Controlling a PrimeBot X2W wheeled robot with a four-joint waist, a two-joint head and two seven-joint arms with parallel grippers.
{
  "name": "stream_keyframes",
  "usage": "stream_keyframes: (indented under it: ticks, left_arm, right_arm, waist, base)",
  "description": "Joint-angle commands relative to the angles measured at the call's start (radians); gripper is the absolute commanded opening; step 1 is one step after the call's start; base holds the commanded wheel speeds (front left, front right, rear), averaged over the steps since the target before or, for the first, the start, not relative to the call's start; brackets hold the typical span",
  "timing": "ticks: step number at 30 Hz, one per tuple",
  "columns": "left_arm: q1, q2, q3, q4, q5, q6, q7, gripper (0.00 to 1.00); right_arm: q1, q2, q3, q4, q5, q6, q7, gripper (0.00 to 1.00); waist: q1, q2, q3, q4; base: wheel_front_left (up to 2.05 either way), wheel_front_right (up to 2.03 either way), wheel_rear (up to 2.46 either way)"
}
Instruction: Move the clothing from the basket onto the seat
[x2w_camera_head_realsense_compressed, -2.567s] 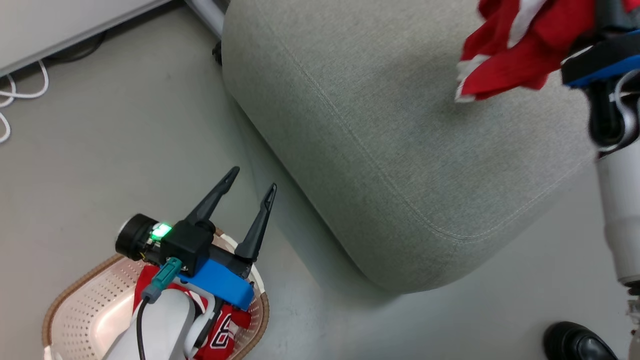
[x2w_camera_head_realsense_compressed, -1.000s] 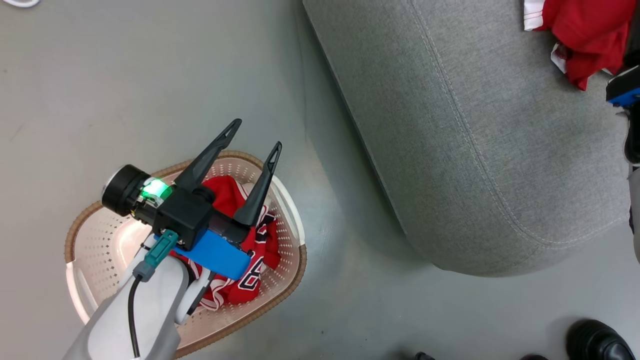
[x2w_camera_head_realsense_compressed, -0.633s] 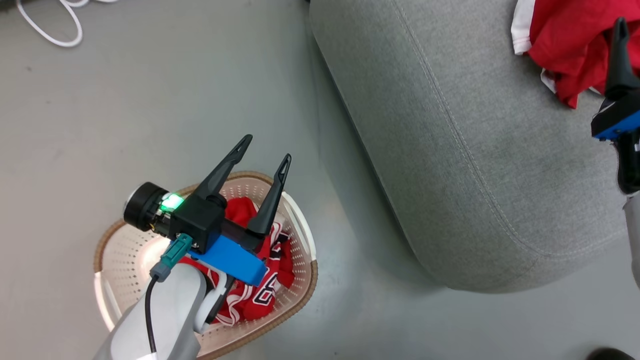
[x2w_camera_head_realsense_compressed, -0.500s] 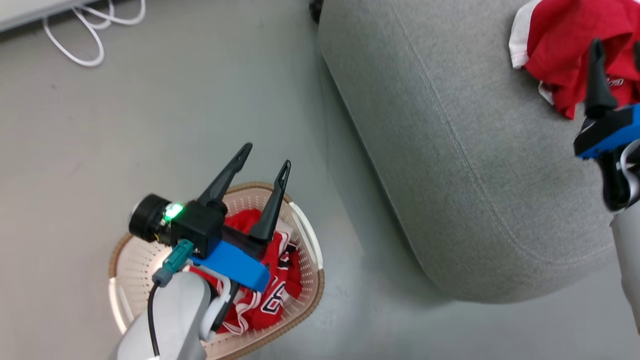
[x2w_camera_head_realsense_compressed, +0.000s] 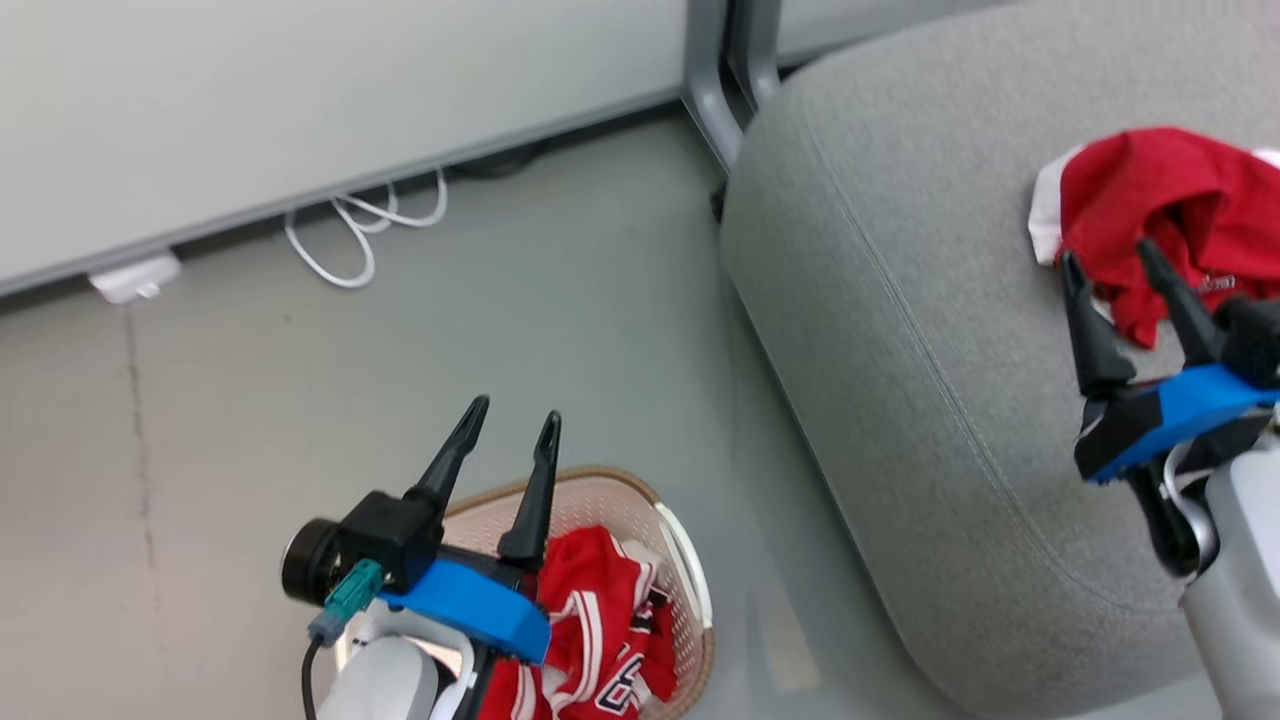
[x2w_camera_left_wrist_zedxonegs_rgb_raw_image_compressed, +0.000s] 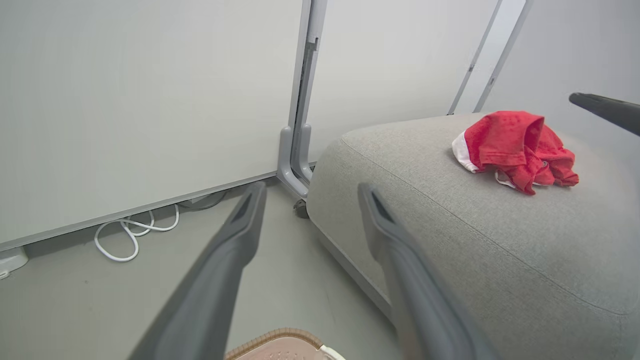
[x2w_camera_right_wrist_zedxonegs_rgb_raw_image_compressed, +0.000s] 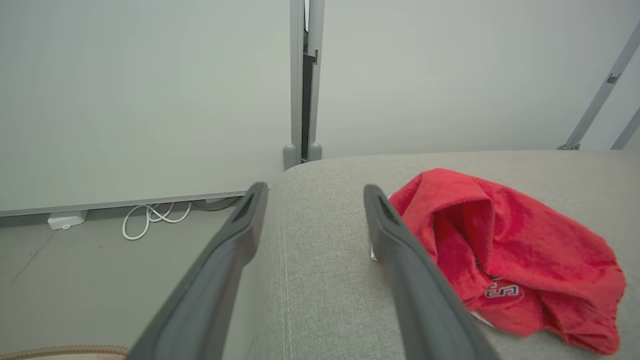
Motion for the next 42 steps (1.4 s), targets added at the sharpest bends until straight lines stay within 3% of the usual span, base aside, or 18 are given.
stream_keyframes:
  ticks: [1, 14, 23, 29, 42]
  left_arm:
    - [0.021, -0.007, 0.014, 0.003, 0.0, -0.004, -0.004, 1.0]
    - [0.14, -0.04, 0.148, 0.047, 0.018, -0.007, -0.004, 1.0]
    - [0.156, -0.044, 0.21, 0.082, 0.037, -0.006, -0.004, 1.0]
    - [0.164, -0.035, 0.251, 0.089, 0.045, -0.007, -0.004, 1.0]
    - [0.175, -0.04, 0.307, 0.081, 0.049, -0.007, -0.004, 1.0]
  right_arm:
    - [0.039, -0.008, 0.002, -0.025, 0.001, 0.0, 0.008, 1.0]
    - [0.329, 0.087, -0.051, -0.273, -0.033, 0.0, 0.111, 1.0]
    - [0.466, 0.184, -0.124, -0.412, -0.142, 0.0, 0.145, 1.0]
    - [0.506, 0.236, -0.125, -0.445, -0.172, 0.0, 0.149, 1.0]
    - [0.528, 0.276, -0.15, -0.452, -0.198, 0.0, 0.138, 1.0]
  waist:
    - [0.0002, -0.0001, -0.062, 0.047]
    - [0.0002, -0.0001, -0.207, 0.165]
    - [0.0002, -0.0001, -0.235, 0.251]
    - [0.0002, -0.0001, -0.234, 0.274]
    - [0.0002, -0.0001, -0.231, 0.278]
  base:
    - [0.0, 0.0, 0.0]
    - [0.0, 0.0, 0.0]
    - [0.0, 0.0, 0.0]
    - [0.0, 0.0, 0.0]
    - [0.0, 0.0, 0.0]
